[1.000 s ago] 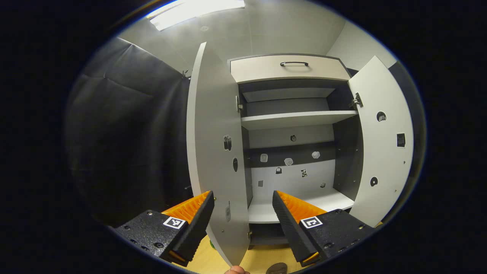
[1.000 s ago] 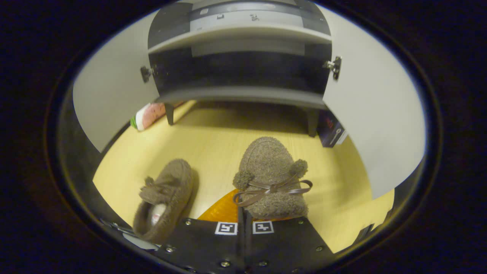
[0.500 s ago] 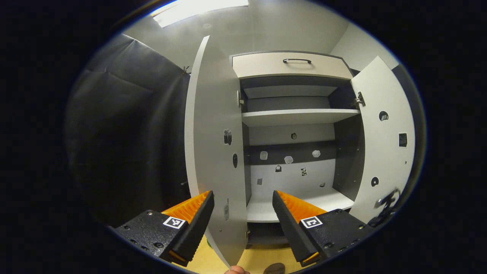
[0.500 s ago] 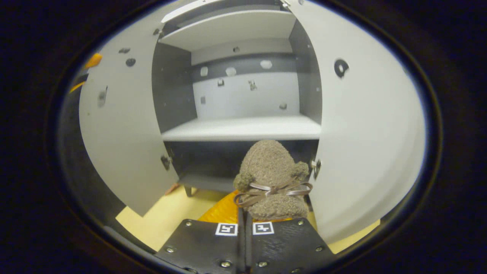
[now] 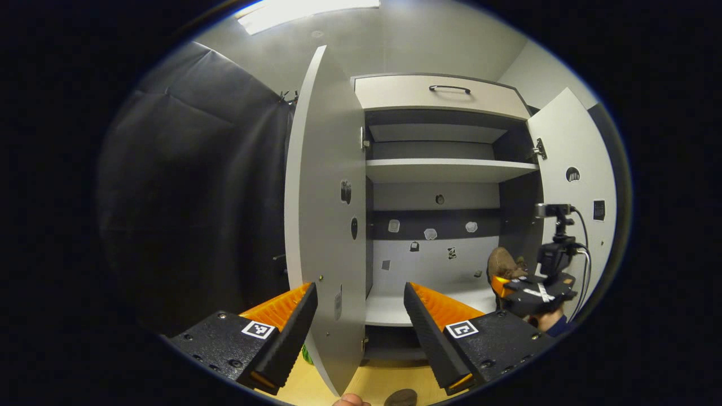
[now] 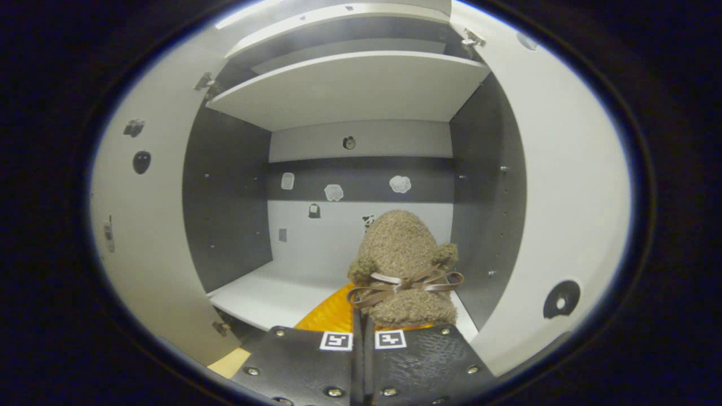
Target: Grab one shoe with the right hand and put it into the shoe cabinet, grab the other shoe with the left hand and put it into the shoe cabinet; then close the right door with the right hand and the left door with the left hand.
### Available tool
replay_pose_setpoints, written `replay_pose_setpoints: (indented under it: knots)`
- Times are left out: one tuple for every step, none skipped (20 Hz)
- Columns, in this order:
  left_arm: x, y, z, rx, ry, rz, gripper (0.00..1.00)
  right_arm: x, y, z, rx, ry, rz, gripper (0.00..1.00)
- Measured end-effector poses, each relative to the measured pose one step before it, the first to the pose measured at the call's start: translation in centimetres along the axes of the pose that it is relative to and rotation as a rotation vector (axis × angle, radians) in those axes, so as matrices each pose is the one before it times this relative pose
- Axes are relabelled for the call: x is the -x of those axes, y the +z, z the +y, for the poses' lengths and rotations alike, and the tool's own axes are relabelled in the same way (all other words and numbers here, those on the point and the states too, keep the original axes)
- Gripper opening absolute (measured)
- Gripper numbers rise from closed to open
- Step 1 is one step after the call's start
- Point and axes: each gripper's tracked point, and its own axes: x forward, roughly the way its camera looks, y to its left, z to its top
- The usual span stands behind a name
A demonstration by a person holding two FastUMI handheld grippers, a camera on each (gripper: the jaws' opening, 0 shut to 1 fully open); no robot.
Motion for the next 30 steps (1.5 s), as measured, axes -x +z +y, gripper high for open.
replay_pose_setpoints:
  knots:
    - [0.053,-0.128,-0.057,0.00254,-0.00263,0.00264,0.95,-1.632,0.054,-0.263,0.00497,-0.00516,0.00549,0.00]
    - [0.041,-0.113,0.024,0.00321,0.00136,0.00306,0.94,-1.529,-0.311,-0.220,-0.00017,-0.00709,0.01711,0.00]
    - [0.120,-0.020,0.106,0.00148,0.00098,-0.00126,0.94,-1.539,-0.507,-0.121,-0.00188,-0.00674,0.02151,0.03]
    - [0.082,-0.008,0.017,0.00180,-0.00105,-0.00251,0.94,-1.297,-0.820,-0.015,-0.00318,-0.00488,0.02718,0.00]
    - [0.030,0.068,0.045,0.00251,-0.00082,-0.00123,0.94,-1.712,-0.851,0.040,-0.00115,-0.00383,0.03134,0.00]
    - [0.076,0.024,0.076,0.00521,0.00078,0.00011,0.94,-1.206,-0.692,-0.044,-0.00213,-0.00332,0.02430,0.03]
    - [0.043,0.003,-0.031,0.00523,-0.00013,-0.00040,0.94,-0.895,-0.542,0.015,-0.00001,-0.00249,0.02019,0.00]
    - [0.025,0.011,0.050,0.00223,0.00070,0.00103,0.94,0.031,-0.162,-0.273,0.00342,-0.00696,0.00712,0.00]
    - [0.094,-0.124,0.061,0.00063,0.00124,0.00049,0.94,-0.528,-0.255,-0.083,0.00474,-0.00749,0.01030,0.01]
    - [0.031,0.016,0.037,0.00062,0.00149,0.00029,0.94,-0.702,-0.335,0.247,0.00405,-0.00478,0.00948,0.00]
    - [0.043,-0.052,0.035,0.00135,0.00156,-0.00003,0.94,-0.637,-0.420,0.234,0.00117,0.00031,0.01139,0.00]
    - [0.042,-0.003,0.037,0.00222,0.00144,-0.00004,0.94,-0.508,-0.543,0.024,0.00004,-0.00174,0.01868,0.01]
    - [0.012,-0.041,0.063,0.00125,0.00236,0.00054,0.94,-0.443,-0.558,0.085,-0.00278,0.00003,0.02320,0.01]
    - [-0.016,-0.008,0.106,0.00064,0.00428,0.00058,0.94,-0.344,-0.507,0.015,-0.00525,-0.00081,0.01955,0.01]
    - [0.104,-0.075,0.101,0.00171,0.00468,0.00122,0.94,-0.338,-0.328,-0.053,-0.00971,-0.00391,0.01520,0.01]
    - [0.002,-0.101,0.269,0.00201,0.00700,0.00205,0.94,-0.116,-0.136,-0.056,-0.01334,-0.00319,0.01256,0.01]
    - [0.018,-0.192,0.221,0.00332,0.00477,0.00524,0.95,-0.117,-0.163,-0.207,-0.01808,-0.00512,0.01495,0.01]
    - [0.132,-0.111,0.195,0.00562,0.00469,0.00524,0.95,0.138,-0.369,-0.035,-0.01918,-0.00048,0.02237,0.01]
    - [0.055,-0.132,0.228,0.00731,0.00442,0.00267,0.95,-0.507,-0.501,0.021,-0.01323,0.00742,0.02097,0.06]
    - [0.157,-0.093,0.177,0.00607,0.00162,0.00099,0.93,0.148,-0.308,0.221,-0.00987,0.01364,0.02047,0.08]
    - [0.116,-0.041,0.064,0.00073,-0.00078,0.00038,0.95,0.178,-0.097,0.239,-0.00604,0.01095,0.00963,0.11]
    - [0.098,-0.051,0.048,-0.00554,-0.00068,-0.00044,0.96,0.303,0.176,0.303,-0.00288,0.01588,-0.00185,0.17]
    - [0.089,-0.034,0.098,-0.00709,0.00146,-0.00075,0.96,0.313,0.041,0.307,-0.00220,0.01144,-0.00156,0.25]
    - [0.157,-0.041,-0.144,-0.00362,-0.00349,0.00116,0.96,0.437,0.045,0.385,-0.00163,0.01342,0.00277,0.34]
    - [0.213,-0.132,-0.242,0.00097,-0.00864,0.00254,0.95,0.526,-0.062,0.151,0.00274,0.00539,0.00444,0.50]
    - [0.145,-0.081,-0.322,0.00325,-0.01037,0.00252,0.95,0.624,-0.151,0.213,0.00534,0.00842,0.00796,0.66]
    - [0.177,-0.279,-0.247,0.00258,-0.00965,0.00490,0.95,0.777,-0.119,0.350,0.00639,0.00974,0.00452,0.82]
    - [0.145,-0.386,-0.238,0.00040,-0.00927,0.00580,0.95,0.947,0.033,0.306,0.00612,0.00978,0.00220,0.82]
    - [0.018,-0.439,-0.248,-0.00118,-0.00806,0.00922,0.98,1.045,-0.093,0.294,0.00700,0.00376,-0.00394,0.83]
    - [0.084,-0.614,-0.192,-0.00152,-0.00869,0.01254,0.98,1.167,0.120,-0.036,0.01323,-0.00869,-0.00923,0.83]
